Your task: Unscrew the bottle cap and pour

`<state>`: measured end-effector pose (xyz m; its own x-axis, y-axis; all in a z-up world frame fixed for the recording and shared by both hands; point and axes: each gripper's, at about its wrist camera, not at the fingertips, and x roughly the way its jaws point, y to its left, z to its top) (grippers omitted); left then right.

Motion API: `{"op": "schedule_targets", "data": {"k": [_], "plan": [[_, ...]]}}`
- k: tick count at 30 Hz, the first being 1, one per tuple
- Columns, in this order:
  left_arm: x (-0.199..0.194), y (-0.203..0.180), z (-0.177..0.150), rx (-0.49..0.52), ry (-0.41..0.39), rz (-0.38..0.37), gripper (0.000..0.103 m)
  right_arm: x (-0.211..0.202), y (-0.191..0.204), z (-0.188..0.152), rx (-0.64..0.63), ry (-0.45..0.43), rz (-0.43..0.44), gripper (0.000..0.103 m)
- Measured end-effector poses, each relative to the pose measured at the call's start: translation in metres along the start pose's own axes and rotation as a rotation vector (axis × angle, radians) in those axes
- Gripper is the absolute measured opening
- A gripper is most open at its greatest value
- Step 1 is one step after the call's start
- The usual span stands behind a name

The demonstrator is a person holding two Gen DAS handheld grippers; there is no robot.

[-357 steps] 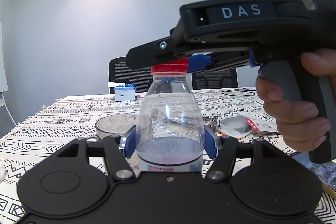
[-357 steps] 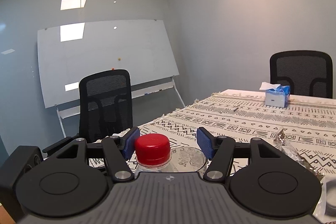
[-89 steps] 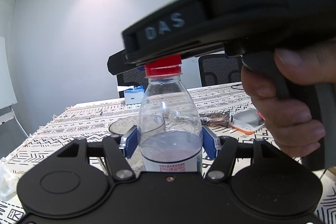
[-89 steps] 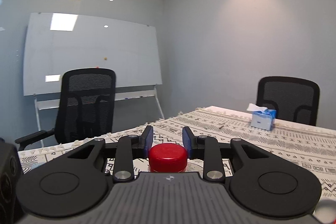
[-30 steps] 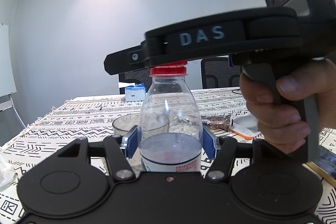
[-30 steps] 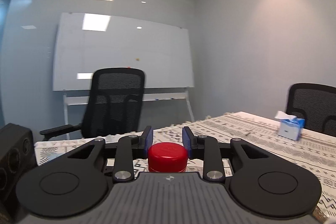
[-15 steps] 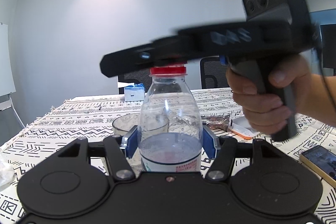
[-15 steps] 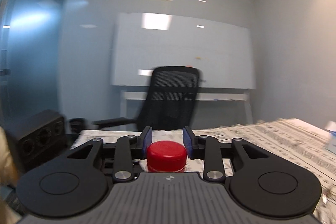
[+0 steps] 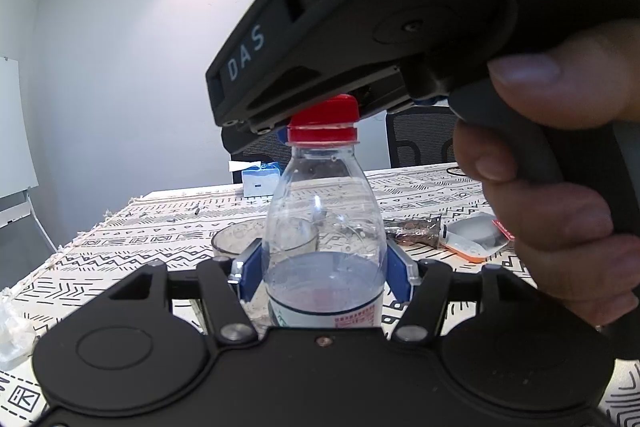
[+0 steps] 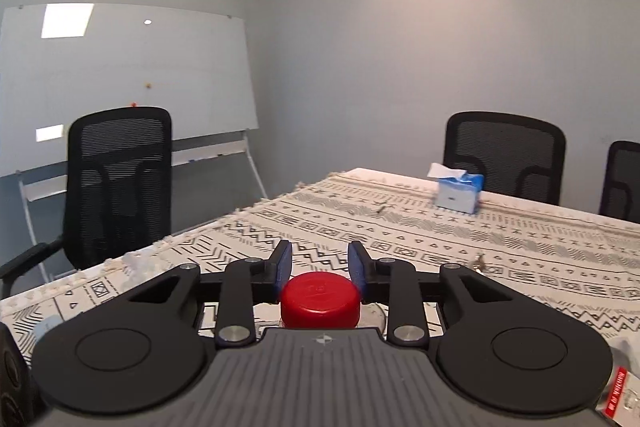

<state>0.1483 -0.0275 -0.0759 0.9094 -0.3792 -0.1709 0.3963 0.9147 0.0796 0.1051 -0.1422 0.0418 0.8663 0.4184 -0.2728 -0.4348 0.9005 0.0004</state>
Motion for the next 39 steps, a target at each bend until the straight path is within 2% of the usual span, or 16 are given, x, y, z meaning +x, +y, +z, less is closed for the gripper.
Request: {"op": "schedule_targets", "data": {"k": [4,8,11,14,16,19,20,22,24,26,29,32,34,35,37,39], "plan": [[-0.004,0.002,0.001,-0.029,0.002,-0.01,0.064,-0.002,-0.006,-0.011,-0.04,-0.027,0.091,0.028],[-0.005,0.004,0.002,-0.042,0.004,-0.017,0.063,0.004,-0.018,-0.023,-0.092,-0.064,0.226,0.028],[-0.003,0.006,0.002,-0.049,0.002,-0.025,0.064,0.01,-0.034,-0.027,-0.157,-0.124,0.397,0.028],[-0.005,0.004,0.002,-0.039,-0.001,-0.04,0.064,0.018,-0.065,-0.028,-0.186,-0.167,0.655,0.028],[-0.008,0.004,0.002,-0.029,-0.001,-0.045,0.064,0.025,-0.084,-0.019,-0.19,-0.153,0.817,0.029],[-0.008,0.002,0.003,-0.022,0.002,-0.053,0.063,0.037,-0.096,-0.009,-0.197,-0.114,0.927,0.029],[-0.008,0.002,0.003,-0.024,0.004,-0.049,0.064,0.036,-0.094,-0.007,-0.207,-0.11,0.903,0.029],[-0.009,0.001,0.002,-0.029,0.005,-0.046,0.064,0.026,-0.081,-0.005,-0.208,-0.105,0.782,0.033],[-0.012,0.0,0.002,-0.033,0.005,-0.045,0.064,0.016,-0.069,-0.005,-0.195,-0.113,0.644,0.056],[-0.015,-0.003,0.002,-0.028,0.005,-0.042,0.064,0.003,-0.06,-0.007,-0.129,-0.136,0.466,0.058],[-0.017,-0.006,0.002,-0.025,0.007,-0.038,0.064,-0.004,-0.06,-0.011,-0.004,-0.088,0.332,0.058],[-0.017,-0.01,0.002,-0.02,0.009,-0.028,0.064,-0.018,-0.049,-0.015,0.027,-0.085,0.215,0.051],[-0.021,-0.012,0.003,-0.015,0.009,-0.022,0.064,-0.024,-0.037,-0.017,0.003,-0.098,0.163,0.039],[-0.023,-0.014,0.004,-0.007,0.008,-0.018,0.064,-0.024,-0.032,-0.018,-0.008,-0.091,0.151,0.029],[-0.026,-0.015,0.005,-0.007,0.007,-0.019,0.064,-0.025,-0.021,-0.02,-0.032,-0.08,0.097,0.029],[-0.029,-0.014,0.006,-0.015,0.007,-0.023,0.064,-0.025,-0.017,-0.023,-0.046,-0.079,0.084,0.029]]}}
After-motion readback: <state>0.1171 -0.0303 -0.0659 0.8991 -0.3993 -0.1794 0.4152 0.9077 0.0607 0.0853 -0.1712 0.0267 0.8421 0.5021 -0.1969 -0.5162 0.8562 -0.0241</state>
